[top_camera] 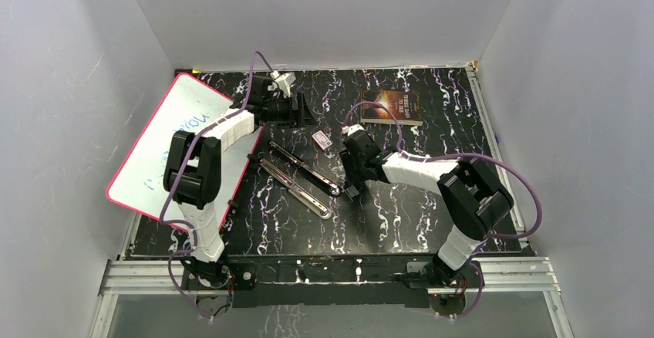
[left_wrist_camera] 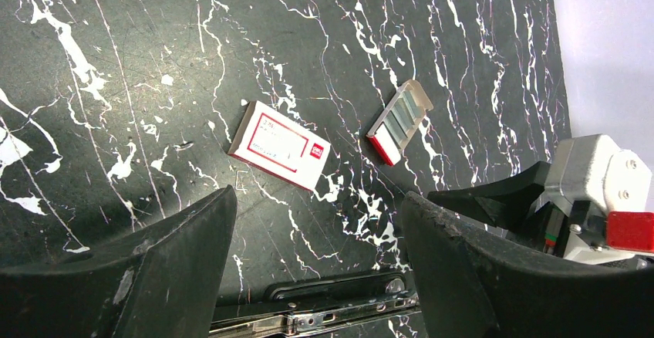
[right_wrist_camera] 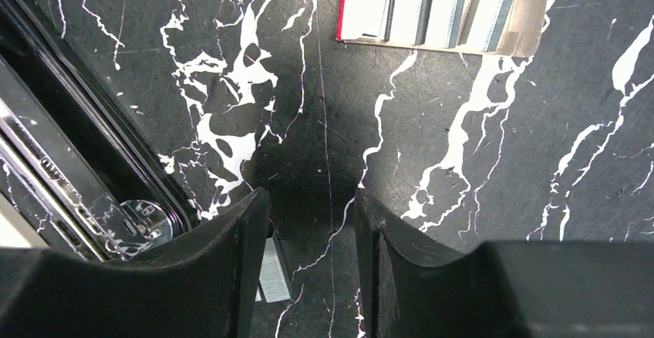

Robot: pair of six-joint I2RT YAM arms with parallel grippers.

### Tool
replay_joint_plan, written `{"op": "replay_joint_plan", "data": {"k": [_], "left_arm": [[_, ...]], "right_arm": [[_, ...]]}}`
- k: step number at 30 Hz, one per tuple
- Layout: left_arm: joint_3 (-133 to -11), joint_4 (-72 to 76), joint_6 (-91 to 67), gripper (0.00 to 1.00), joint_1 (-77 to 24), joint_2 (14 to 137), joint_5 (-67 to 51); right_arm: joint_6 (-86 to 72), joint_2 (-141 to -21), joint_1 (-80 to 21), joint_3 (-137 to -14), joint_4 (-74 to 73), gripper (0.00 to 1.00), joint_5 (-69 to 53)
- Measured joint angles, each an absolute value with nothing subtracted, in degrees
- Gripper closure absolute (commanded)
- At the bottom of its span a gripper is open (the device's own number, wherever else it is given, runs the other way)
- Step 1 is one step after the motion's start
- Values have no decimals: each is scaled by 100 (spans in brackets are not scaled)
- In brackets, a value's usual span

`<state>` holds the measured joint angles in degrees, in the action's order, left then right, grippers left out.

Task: Load the staples into the stapler

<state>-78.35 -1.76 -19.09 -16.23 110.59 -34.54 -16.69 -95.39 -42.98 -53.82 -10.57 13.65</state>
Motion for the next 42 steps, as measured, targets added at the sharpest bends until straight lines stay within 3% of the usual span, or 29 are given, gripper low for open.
{"op": "replay_joint_plan", "data": {"k": [18,36,42], "left_arm": [[-7835,-178,-1905,23,-1623,11059,-3450],[-7835,-178,-1907,23,-1623,11059,-3448],[-7835,-178,-1905,23,-1623,11059,-3444]], "right_arm": [[-1629,-9513,-4281,-5354,-1533,48,1194],[-1750,-8663,-4281,-4998,-2001,46,1345],[-1800,-8311,-3970,-5061,-1389,53,1472]]}}
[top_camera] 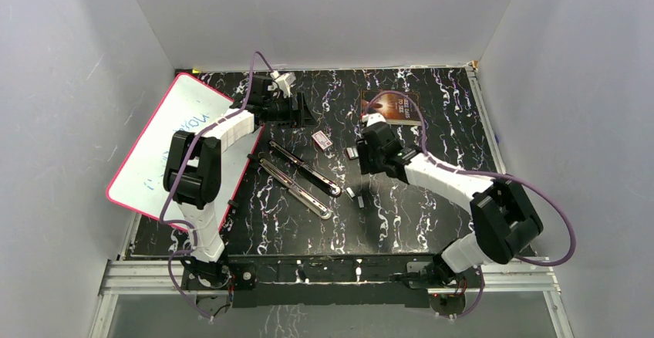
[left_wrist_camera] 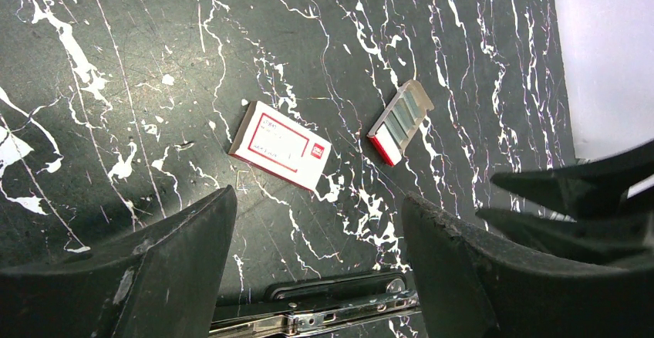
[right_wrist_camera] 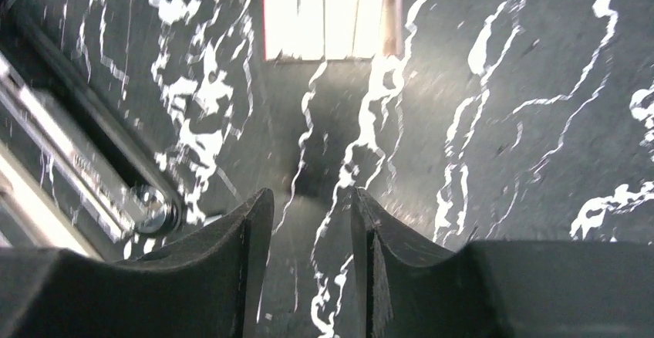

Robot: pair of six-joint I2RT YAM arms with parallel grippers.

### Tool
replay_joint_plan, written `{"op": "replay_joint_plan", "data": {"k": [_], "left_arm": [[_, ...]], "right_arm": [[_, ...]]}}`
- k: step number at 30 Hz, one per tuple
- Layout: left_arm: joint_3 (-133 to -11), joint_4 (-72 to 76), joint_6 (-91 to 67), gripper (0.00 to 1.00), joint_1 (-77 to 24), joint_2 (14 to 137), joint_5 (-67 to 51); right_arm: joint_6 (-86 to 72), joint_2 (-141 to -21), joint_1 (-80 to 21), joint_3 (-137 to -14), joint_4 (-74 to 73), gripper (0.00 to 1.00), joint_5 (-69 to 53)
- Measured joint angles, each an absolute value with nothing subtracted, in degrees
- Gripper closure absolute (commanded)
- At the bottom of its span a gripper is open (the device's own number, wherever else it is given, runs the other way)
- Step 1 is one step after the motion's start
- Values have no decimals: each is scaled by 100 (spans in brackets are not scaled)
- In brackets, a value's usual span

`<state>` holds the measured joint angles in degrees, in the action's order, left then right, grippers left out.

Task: Load the staples into the stapler

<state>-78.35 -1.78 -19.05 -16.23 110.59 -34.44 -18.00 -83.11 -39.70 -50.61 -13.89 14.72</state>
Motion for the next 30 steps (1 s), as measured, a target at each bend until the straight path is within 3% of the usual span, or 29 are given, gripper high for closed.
{"op": "replay_joint_plan", "data": {"k": [13,30], "left_arm": [[-7835,-178,-1905,24,-1623,11059,-3446],[-7835,-178,-1905,23,-1623,11059,-3446]], "right_arm": [[-1273,-9942,-3103,-6539,-1127,78,805],[-1201,-10634,-2919,-6914,-1208,79,790]]}}
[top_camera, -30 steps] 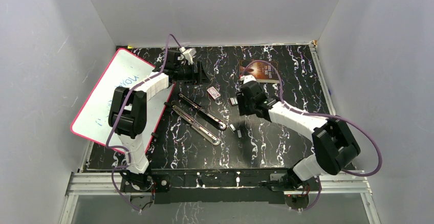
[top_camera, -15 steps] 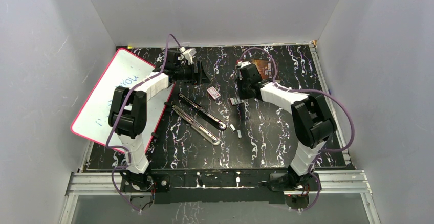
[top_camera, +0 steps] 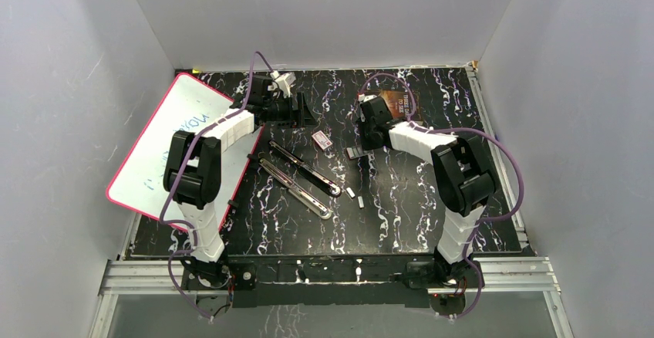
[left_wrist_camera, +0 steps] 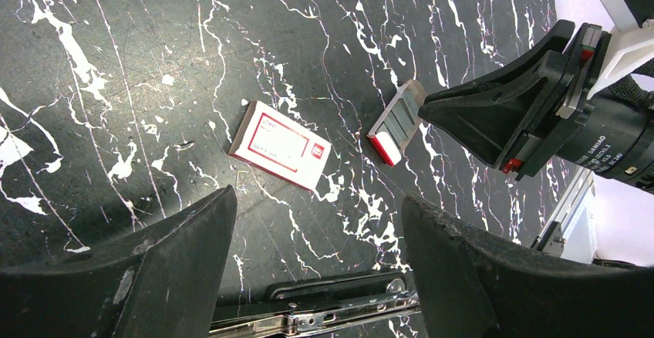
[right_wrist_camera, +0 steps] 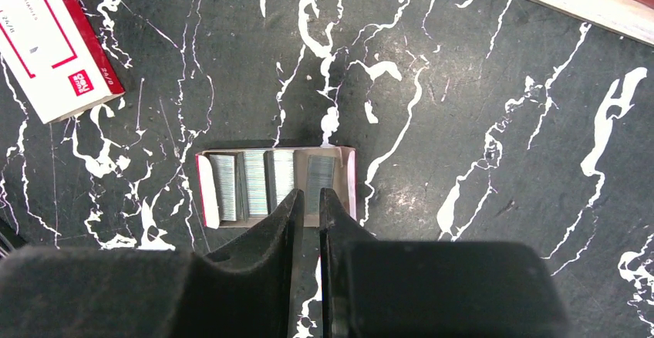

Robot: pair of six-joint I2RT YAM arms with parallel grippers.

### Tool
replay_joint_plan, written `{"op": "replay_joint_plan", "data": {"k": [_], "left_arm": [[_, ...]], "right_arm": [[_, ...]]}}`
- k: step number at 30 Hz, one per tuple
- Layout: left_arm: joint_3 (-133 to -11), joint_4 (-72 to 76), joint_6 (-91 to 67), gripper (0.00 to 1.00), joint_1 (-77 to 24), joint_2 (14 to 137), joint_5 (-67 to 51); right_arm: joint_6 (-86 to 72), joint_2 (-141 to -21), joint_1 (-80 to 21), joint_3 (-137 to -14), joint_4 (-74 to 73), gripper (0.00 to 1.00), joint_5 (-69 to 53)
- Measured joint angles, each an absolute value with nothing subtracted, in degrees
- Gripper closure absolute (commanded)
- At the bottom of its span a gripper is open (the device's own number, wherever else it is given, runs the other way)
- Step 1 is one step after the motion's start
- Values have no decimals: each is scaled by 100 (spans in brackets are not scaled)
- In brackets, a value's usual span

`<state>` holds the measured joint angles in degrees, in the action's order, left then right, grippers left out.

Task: Load the staples into the stapler

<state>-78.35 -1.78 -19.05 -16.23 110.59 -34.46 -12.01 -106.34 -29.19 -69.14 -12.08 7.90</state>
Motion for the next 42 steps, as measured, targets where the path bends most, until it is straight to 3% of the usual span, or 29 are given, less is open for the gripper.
{"op": "replay_joint_plan", "data": {"k": [7,19,27,36,42], "left_arm": [[-7835,-178,-1905,23,-1623,11059,-3446],[-7835,-180,-1905,23,-1623,11059,-3448],[-7835,-178,-1905,23,-1623,11059,-3446],[-7835,-178,-1905,23,-1623,11059,-3446],[-7835,-180,-1905,23,-1623,11059,-3446]], "right_arm": [[-1203,-10641,-2919,-6923,-1256,73,937],[-1203,-10868,-2895,-7008,-1334,74,1037],[-1201,-10930,-2888,-7050,-1339,82,1041],[-1201,-10962,-2888,-7063,-1334,99,1037],[-1203,-10962,-2888,-7063,-1332,100,1037]]}}
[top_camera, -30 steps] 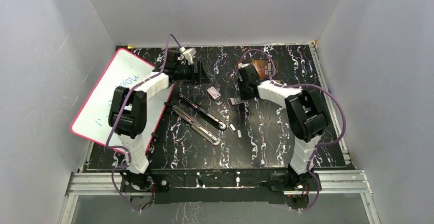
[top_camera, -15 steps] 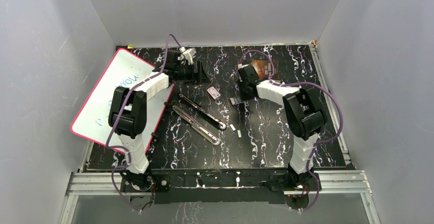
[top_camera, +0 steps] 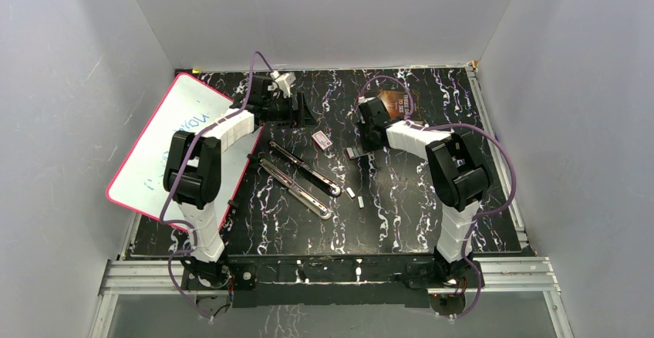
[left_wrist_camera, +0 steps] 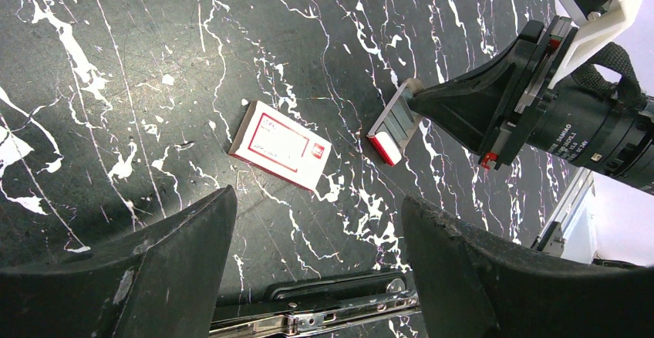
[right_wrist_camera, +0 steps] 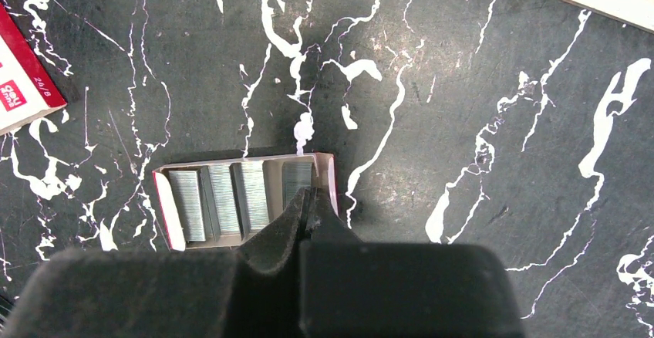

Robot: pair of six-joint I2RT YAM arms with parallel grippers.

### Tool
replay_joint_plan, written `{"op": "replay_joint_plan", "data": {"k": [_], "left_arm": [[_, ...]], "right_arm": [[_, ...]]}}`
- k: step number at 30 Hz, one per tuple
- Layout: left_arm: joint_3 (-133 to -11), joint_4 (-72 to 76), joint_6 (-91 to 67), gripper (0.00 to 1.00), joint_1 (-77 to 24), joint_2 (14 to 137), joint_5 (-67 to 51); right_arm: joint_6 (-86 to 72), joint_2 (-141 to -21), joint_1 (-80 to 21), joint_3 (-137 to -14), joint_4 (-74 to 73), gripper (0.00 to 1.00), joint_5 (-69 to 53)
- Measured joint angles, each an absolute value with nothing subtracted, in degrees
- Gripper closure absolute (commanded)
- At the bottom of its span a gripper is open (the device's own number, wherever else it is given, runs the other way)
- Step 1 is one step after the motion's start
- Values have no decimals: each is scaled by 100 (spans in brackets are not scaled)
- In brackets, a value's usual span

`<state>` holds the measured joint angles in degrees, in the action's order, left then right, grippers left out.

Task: Load the staples into the stapler

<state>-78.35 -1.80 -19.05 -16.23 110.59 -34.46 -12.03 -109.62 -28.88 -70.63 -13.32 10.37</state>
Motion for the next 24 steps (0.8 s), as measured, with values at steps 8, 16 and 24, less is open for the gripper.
{"op": "replay_joint_plan", "data": {"k": [8,16,24], "left_arm": [[-7835,-180,-1903,23,-1619,11059,-3444],[-7835,-180,-1905,23,-1590,11059,-3446],[-7835,-180,-1905,23,-1586,11059,-3446]], "right_arm": [[-1199,-10864,-2888,-7061,-1310,100,1039],[-1197,-10477,-2888,-7061,-1192,93,1041],[-1184,-10475,-2888,-7063,-1188,80,963]]}}
